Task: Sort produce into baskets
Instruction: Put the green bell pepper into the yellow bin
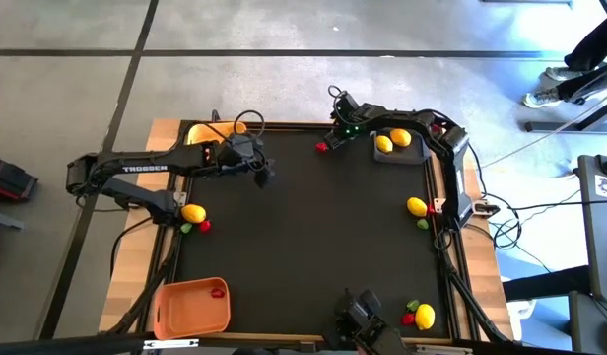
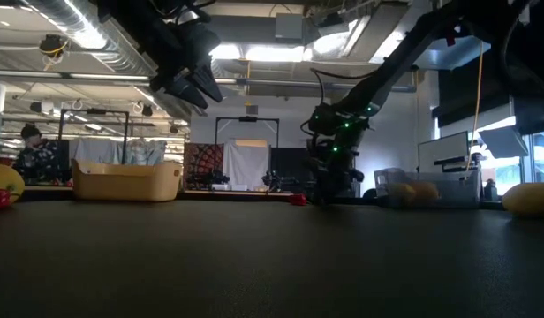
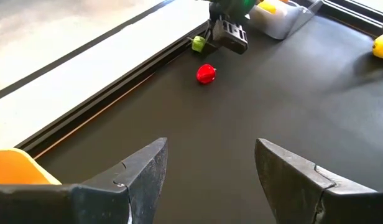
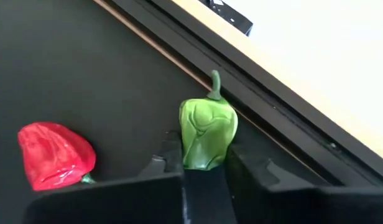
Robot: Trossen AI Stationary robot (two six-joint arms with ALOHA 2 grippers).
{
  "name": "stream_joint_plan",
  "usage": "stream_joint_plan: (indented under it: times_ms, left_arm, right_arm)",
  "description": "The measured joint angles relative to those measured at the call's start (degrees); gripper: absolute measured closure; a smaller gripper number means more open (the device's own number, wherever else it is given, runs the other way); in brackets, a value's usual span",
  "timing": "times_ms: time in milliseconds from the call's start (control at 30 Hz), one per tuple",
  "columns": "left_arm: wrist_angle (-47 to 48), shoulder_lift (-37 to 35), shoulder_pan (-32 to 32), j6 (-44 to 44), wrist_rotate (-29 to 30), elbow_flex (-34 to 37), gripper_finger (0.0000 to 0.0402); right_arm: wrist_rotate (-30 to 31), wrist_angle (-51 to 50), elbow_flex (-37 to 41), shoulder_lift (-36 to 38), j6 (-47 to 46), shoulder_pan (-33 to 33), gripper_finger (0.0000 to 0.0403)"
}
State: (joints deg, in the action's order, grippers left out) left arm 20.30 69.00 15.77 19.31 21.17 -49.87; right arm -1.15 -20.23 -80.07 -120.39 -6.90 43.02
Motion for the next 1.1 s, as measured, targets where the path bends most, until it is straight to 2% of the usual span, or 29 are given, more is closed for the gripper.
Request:
stream_joint_plan:
  times_ms: [167, 300, 700, 1100]
  left_arm:
    - [0.0, 0.0, 0.2, -0.1, 0.0, 0.0, 0.0163]
    - [0.0, 0.0, -1.0, -0.3, 0.0, 0.0, 0.0163]
    - [-0.1, 0.0, -5.6, -1.2, 0.0, 0.0, 0.0163]
    - [-4.3, 0.0, -9.5, -6.5, -0.1, 0.0, 0.0163]
  right_arm:
    - [1.3, -0.3, 0.2, 1.1, 4.3, -1.7, 0.0386]
    - [2.1, -0.9, 0.4, 3.5, 7.4, -4.6, 0.04]
    - [4.5, 1.9, 0.2, 13.1, 13.3, -16.3, 0.0391]
    - [1.1, 8.1, 0.2, 15.2, 16.4, -27.9, 0.0391]
